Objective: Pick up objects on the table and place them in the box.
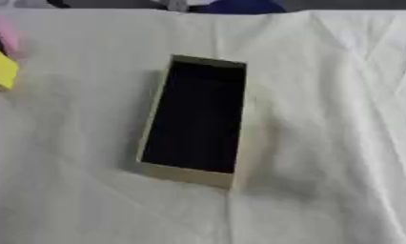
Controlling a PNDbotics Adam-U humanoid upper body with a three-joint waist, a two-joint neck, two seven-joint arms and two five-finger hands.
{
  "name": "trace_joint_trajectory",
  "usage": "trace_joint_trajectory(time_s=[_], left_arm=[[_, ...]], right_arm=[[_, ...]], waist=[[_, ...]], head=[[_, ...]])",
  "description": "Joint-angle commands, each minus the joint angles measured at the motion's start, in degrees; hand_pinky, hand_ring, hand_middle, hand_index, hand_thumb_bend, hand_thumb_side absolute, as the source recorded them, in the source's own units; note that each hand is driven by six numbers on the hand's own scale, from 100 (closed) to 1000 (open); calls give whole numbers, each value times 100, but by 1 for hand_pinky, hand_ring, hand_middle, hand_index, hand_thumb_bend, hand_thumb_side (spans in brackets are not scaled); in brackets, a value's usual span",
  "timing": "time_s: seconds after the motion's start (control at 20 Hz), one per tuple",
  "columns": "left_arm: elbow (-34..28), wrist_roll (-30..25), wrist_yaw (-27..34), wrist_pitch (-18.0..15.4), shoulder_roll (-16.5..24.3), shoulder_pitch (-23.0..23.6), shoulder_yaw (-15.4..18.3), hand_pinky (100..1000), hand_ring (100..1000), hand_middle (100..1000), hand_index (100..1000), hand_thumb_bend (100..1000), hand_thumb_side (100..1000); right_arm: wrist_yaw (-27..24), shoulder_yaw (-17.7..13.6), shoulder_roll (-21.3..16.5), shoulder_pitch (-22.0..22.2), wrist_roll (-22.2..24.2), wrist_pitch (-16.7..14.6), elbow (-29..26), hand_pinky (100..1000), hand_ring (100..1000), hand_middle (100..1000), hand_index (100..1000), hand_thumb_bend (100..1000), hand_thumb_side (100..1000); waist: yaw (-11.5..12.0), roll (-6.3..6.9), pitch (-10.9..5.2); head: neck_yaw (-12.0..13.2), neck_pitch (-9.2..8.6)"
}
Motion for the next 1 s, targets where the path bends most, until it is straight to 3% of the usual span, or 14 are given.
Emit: trace_joint_trajectory(time_s=[0.05, 0.25, 0.5, 1.0], left_arm=[[-497, -29, 278, -193, 290, -170, -127, 436, 568, 516, 643, 341, 100], [-1062, -10, 624, -494, 219, -325, -485, 430, 561, 509, 638, 320, 100], [-1765, -153, 1056, -732, -150, -567, -800, 422, 553, 502, 635, 259, 100], [-3091, -949, 1853, -558, -979, -1015, -1568, 420, 545, 492, 625, 215, 100]], right_arm=[[12, -59, -147, -10, -34, -27, -96, 825, 802, 573, 827, 100, 802], [0, -67, -193, 2, -54, -51, -96, 825, 802, 573, 827, 100, 800], [-31, -74, -242, 0, -68, -70, -96, 824, 801, 575, 827, 100, 792], [-118, -98, -355, -74, -100, -114, -96, 824, 800, 579, 826, 100, 782]], waist=[[18, 14, -140], [34, 18, -185], [36, 10, -247], [-19, 26, -298]], head=[[-48, 66], [-193, 135], [-338, 155], [-324, 84]])
